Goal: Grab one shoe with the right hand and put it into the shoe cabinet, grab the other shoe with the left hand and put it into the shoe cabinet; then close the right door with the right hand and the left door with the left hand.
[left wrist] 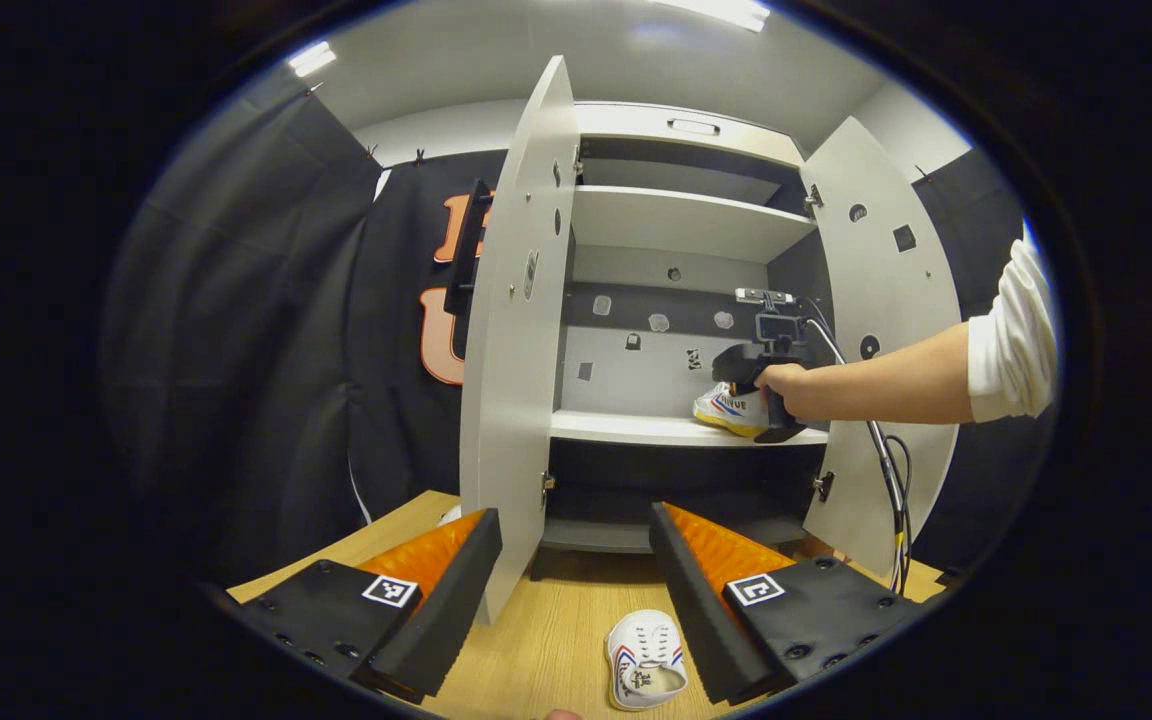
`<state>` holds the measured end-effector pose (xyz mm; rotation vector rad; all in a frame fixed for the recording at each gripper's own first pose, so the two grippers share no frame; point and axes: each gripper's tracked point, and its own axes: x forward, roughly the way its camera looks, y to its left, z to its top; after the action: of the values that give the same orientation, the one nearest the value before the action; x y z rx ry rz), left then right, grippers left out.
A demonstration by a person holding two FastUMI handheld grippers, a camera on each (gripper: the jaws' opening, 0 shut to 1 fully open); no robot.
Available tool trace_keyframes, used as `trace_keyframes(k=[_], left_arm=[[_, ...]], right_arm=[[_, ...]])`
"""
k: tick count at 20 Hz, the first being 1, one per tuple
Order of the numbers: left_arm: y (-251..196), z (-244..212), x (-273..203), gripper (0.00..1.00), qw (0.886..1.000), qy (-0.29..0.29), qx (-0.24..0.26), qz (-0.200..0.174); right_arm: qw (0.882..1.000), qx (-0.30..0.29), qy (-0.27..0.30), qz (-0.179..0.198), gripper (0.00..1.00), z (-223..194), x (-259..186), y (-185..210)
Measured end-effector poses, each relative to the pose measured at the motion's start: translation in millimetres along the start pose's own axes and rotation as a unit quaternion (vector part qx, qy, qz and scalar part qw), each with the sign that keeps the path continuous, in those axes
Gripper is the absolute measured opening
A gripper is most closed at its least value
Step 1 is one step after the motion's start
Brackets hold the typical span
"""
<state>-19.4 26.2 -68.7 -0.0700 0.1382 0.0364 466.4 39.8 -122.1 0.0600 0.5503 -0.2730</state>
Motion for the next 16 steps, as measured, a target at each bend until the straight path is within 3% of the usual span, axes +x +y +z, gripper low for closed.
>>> trace_keyframes(k=[7,11,12,16], left_arm=[[-1.8,-2.0,5.1,0.96,1.0,-0.001,-0.01,-0.003],[-5.2,-3.4,5.8,0.96,1.0,-0.002,-0.012,-0.008],[-6.3,-2.3,6.4,0.96,1.0,-0.003,-0.013,-0.011],[-12.5,-1.1,6.8,0.96,1.0,-0.007,-0.006,-0.022]], right_arm=[[0.999,-0.011,-0.005,0.034,0.13,1.4,-14.1,8.9],[0.999,-0.011,-0.014,0.045,0.36,10.2,-35.0,5.5],[0.999,-0.015,-0.016,0.049,0.54,11.4,-43.2,3.0],[0.993,-0.017,-0.078,0.086,0.74,35.3,-97.1,-4.1]])
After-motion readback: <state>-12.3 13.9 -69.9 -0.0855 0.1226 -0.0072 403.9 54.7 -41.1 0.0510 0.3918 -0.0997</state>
